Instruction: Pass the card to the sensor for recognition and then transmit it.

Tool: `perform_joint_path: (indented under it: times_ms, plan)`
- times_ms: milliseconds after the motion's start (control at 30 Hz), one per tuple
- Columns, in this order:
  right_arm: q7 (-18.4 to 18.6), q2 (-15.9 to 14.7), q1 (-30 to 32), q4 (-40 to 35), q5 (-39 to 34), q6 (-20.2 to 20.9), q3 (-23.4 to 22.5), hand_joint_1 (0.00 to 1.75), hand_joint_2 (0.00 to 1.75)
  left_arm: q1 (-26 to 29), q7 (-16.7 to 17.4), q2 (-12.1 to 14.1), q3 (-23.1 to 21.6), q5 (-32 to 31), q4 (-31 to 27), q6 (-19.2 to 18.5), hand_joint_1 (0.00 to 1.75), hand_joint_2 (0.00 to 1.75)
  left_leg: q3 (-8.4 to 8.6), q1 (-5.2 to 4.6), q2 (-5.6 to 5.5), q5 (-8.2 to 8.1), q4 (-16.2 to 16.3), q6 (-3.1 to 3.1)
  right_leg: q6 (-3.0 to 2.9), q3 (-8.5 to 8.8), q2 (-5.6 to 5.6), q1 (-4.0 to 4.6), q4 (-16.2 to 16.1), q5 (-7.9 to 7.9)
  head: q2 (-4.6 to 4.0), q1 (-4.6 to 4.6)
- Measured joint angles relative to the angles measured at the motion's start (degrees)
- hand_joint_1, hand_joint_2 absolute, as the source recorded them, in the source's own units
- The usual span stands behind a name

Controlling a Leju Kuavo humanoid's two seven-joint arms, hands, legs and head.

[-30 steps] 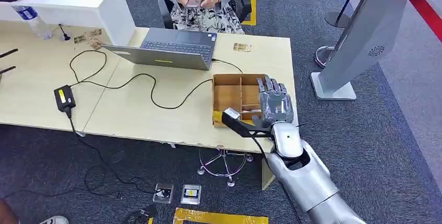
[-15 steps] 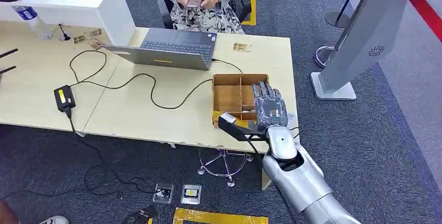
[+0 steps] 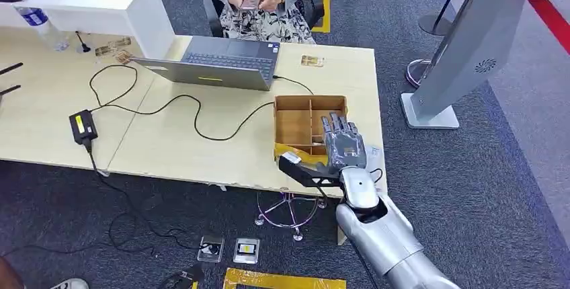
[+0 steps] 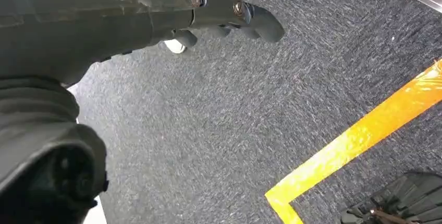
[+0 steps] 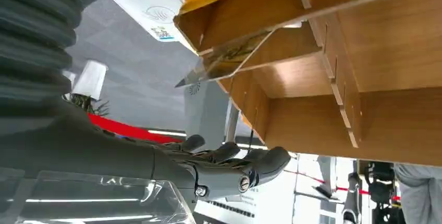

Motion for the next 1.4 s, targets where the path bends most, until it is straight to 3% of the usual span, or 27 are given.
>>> perform_joint_path:
  times_ms: [100,133,267,300,533,933,967,1400]
  plan:
    - [-0.35,0.0,0.01,0.74,-0.22,-0.09,0.11,0.0,1.75,-0.12,0.0,-0.02,-0.02,-0.07,0.0,-0.13,0.0,0.0,0.0,0.0,0.0,0.0,0.0,0.0,0.0,0.0,0.0,0.0,0.0,0.0,0.0,0.02]
    - [-0.35,0.0,0.0,0.9,-0.24,-0.11,0.13,1.75,1.75,-0.12,0.0,-0.02,-0.02,-0.07,0.0,-0.17,0.0,0.0,0.0,0.0,0.0,0.0,0.0,0.0,0.0,0.0,0.0,0.0,0.0,0.0,0.0,0.0]
    - [-0.57,0.0,0.0,1.55,-0.98,-0.35,0.22,1.68,1.75,-0.17,0.0,-0.02,-0.02,-0.26,0.0,-0.28,0.0,0.0,0.0,0.0,0.0,0.0,0.0,0.0,0.0,0.0,0.0,0.0,0.0,0.0,0.0,0.0]
    - [-0.63,0.0,-0.01,1.75,-1.0,-0.53,0.24,0.0,1.75,-0.18,0.0,-0.04,-0.02,-0.35,0.0,-0.28,0.0,0.0,0.0,0.0,0.0,0.0,0.0,0.0,0.0,0.0,0.0,0.0,0.0,0.0,0.0,0.0]
    - [-0.31,0.02,0.01,3.02,-0.96,-3.3,0.26,0.0,1.75,-0.3,0.07,-0.04,-0.02,-0.42,0.0,-0.35,0.0,0.0,0.0,0.0,0.0,0.0,0.0,0.0,0.0,0.0,0.0,0.0,0.0,0.0,0.0,0.0]
    - [0.61,0.83,0.01,5.07,-0.61,-4.13,0.29,0.02,1.75,-0.31,0.17,-0.17,-0.04,-1.25,0.0,-0.26,0.0,0.0,0.0,0.0,0.0,0.0,0.0,0.0,0.0,0.0,0.01,0.0,0.0,0.0,0.0,0.02]
    - [0.63,0.83,0.01,5.2,-0.46,-4.09,0.29,1.75,1.75,-0.31,0.17,-0.22,-0.04,-1.42,0.0,-0.28,0.0,0.0,0.0,0.0,0.0,0.0,0.0,0.0,0.0,0.0,0.0,0.0,0.0,0.0,0.0,0.02]
    - [0.35,1.31,-0.04,5.6,-1.07,-4.57,0.26,1.75,1.75,-0.67,0.2,-0.46,-0.09,-3.11,0.0,-0.48,0.0,0.0,0.01,0.0,0.0,0.0,0.0,0.0,0.0,-0.01,0.01,0.0,0.0,0.0,0.0,0.0]
